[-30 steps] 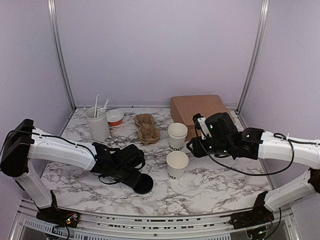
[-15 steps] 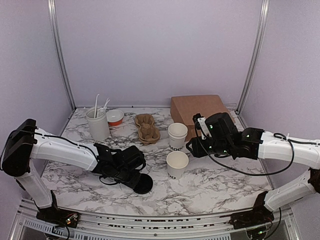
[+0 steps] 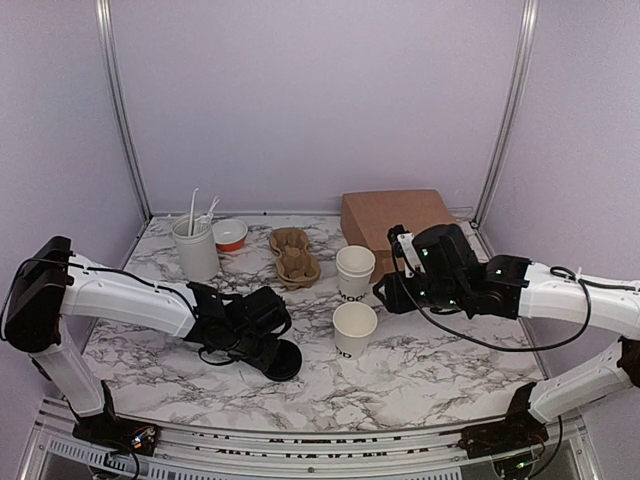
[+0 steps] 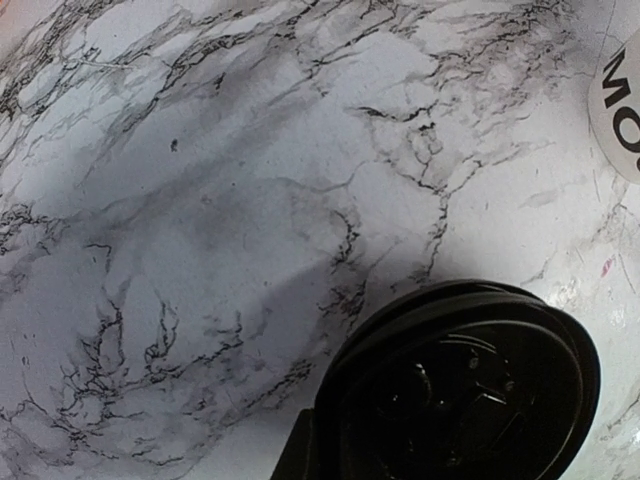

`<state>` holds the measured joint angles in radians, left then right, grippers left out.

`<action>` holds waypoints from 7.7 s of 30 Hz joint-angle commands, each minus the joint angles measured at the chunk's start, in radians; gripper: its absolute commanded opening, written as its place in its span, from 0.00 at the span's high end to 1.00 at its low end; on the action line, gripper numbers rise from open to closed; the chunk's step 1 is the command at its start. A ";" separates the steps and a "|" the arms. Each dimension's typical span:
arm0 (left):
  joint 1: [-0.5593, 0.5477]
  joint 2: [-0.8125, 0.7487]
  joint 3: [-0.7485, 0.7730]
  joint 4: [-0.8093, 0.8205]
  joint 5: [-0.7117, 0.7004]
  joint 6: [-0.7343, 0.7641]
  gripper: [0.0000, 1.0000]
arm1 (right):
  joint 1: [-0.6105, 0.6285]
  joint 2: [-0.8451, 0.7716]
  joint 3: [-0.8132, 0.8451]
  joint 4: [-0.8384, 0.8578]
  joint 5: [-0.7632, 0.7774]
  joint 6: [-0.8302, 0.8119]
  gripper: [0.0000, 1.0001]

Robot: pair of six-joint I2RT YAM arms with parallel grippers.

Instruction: Pack the takeout coffee

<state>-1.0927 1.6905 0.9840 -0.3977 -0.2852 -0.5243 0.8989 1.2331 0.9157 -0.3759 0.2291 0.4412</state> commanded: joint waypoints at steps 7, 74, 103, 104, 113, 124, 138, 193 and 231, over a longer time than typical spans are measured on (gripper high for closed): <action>0.130 -0.044 0.045 -0.042 -0.022 0.075 0.99 | 0.008 -0.006 0.039 -0.011 0.018 -0.013 0.56; 0.363 -0.151 -0.079 0.260 0.105 0.033 1.00 | 0.088 0.850 0.723 0.113 -0.330 0.069 0.61; 0.367 -0.115 -0.050 0.257 0.086 0.038 0.92 | 0.035 0.870 0.689 0.225 -0.396 0.174 1.00; 0.367 -0.115 -0.050 0.257 0.085 0.040 0.92 | 0.036 0.869 0.689 0.224 -0.393 0.174 1.00; 0.372 -0.139 -0.054 0.234 0.059 0.039 0.59 | 0.035 0.858 0.686 0.215 -0.352 0.169 1.00; 0.382 -0.268 -0.053 0.193 0.144 0.042 0.54 | 0.023 0.769 0.632 0.226 -0.312 0.111 1.00; 0.381 -0.464 -0.062 0.349 0.498 -0.305 0.55 | 0.079 0.455 0.347 0.394 0.038 -0.182 1.00; 0.176 -0.221 0.017 0.997 0.390 -1.042 0.51 | 0.418 0.265 0.046 0.954 0.709 -1.077 1.00; 0.208 -0.171 0.000 1.154 0.457 -1.017 1.00 | 0.428 0.124 0.031 0.654 0.578 -0.762 0.34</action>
<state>-0.9054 1.5024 0.9695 0.6632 0.1181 -1.6039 1.3212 1.4368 0.9272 0.4522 0.8932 -0.5011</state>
